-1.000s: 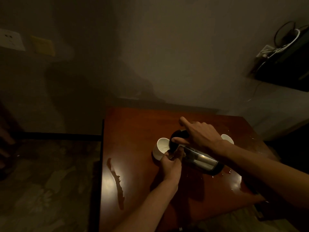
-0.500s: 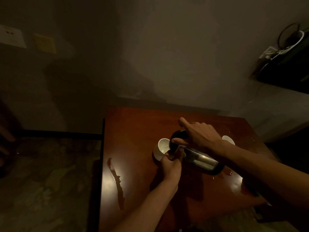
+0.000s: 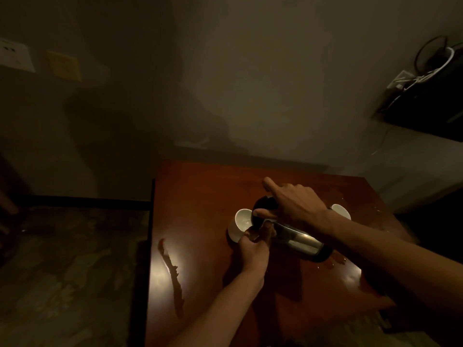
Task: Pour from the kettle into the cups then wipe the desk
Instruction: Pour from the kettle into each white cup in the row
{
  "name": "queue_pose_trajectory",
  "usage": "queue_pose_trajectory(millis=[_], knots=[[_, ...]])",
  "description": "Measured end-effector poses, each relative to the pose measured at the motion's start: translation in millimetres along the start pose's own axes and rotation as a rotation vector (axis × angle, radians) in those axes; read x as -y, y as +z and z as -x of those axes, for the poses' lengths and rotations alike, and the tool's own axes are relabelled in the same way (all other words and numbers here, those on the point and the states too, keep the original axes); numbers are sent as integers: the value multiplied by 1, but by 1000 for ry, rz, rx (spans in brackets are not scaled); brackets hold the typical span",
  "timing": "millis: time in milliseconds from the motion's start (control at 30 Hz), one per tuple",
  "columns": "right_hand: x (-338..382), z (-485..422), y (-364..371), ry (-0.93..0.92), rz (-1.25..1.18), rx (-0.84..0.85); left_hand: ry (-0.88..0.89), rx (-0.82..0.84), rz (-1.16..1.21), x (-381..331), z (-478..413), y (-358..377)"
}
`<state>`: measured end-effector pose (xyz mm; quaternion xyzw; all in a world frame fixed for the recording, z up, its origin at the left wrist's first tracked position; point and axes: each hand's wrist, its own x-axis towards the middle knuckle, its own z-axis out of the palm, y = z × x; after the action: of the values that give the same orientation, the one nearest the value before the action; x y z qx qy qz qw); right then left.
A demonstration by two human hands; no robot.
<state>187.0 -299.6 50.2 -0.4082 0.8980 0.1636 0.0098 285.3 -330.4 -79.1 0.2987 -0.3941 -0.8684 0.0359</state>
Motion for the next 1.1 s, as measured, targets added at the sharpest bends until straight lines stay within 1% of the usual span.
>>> queue_pose_trajectory(millis=[133,267,467,633,833,967,1100], knots=[[-1,-1,1,-1,-2,2,14,-18,-27,0,0,1],[-2,1,2,-5,7,-6,4,1,-16,-1,0,0],[-6,8,5,11,-20,-36,6,1,-78,-1,-2,-1],[-10,17,5,37,-97,-63,48,26,-111,-3,1,-1],[-18,29,7,65,-201,-121,132,5,-164,-7,4,1],[-22,33,10,87,-277,-173,143,8,-157,-12,3,3],[-28,40,13,116,-347,-228,172,10,-205,-19,2,7]])
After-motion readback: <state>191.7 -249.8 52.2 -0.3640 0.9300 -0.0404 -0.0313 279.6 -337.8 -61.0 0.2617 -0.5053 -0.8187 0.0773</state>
